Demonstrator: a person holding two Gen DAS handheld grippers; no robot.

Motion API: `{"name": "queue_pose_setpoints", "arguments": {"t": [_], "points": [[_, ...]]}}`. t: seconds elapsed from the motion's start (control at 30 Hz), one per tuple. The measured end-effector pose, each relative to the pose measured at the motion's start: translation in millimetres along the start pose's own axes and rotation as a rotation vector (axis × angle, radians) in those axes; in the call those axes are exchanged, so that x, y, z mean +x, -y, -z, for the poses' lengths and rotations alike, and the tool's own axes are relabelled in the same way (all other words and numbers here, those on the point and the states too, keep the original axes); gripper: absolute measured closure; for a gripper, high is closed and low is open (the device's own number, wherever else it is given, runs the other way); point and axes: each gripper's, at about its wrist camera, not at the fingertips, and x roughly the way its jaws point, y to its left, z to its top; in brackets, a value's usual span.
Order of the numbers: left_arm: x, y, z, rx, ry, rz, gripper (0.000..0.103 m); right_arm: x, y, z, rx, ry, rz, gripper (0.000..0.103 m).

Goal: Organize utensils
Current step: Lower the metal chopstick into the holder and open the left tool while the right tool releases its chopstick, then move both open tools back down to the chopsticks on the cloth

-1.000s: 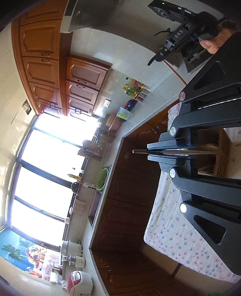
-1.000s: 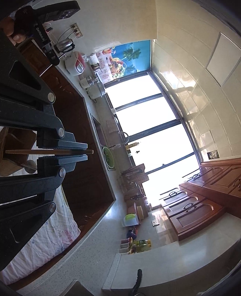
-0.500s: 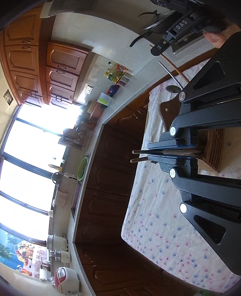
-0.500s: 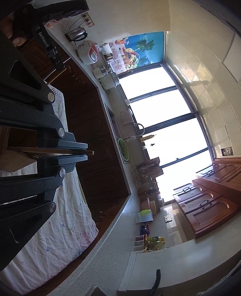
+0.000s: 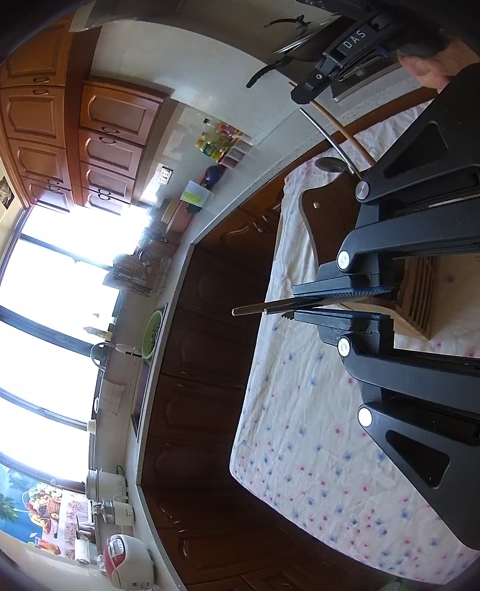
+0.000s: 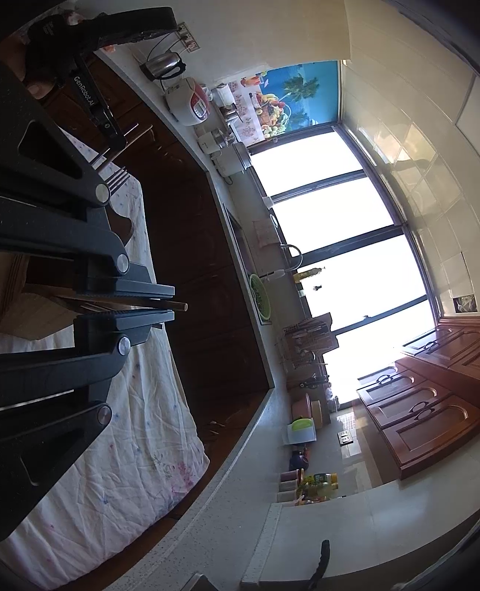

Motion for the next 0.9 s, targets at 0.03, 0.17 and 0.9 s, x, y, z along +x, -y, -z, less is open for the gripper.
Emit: {"name": "queue_pose_setpoints", "arguments": {"t": [0.03,0.17,0.9], "points": [[0,1,-1,-0.001,-0.005,0.0,0.098,0,0,0,0.002,-0.001,-0.001,0.097],[-7,-4,-3,-0.027,-0.012,0.016,0.09,0,1,-1,0.013,-0.009,0.0,0.091],[-95,1,77,0.014,-0.062,-0.006,0.024,-113,43,33,0.114,0.036,-0.014,0.014]]}}
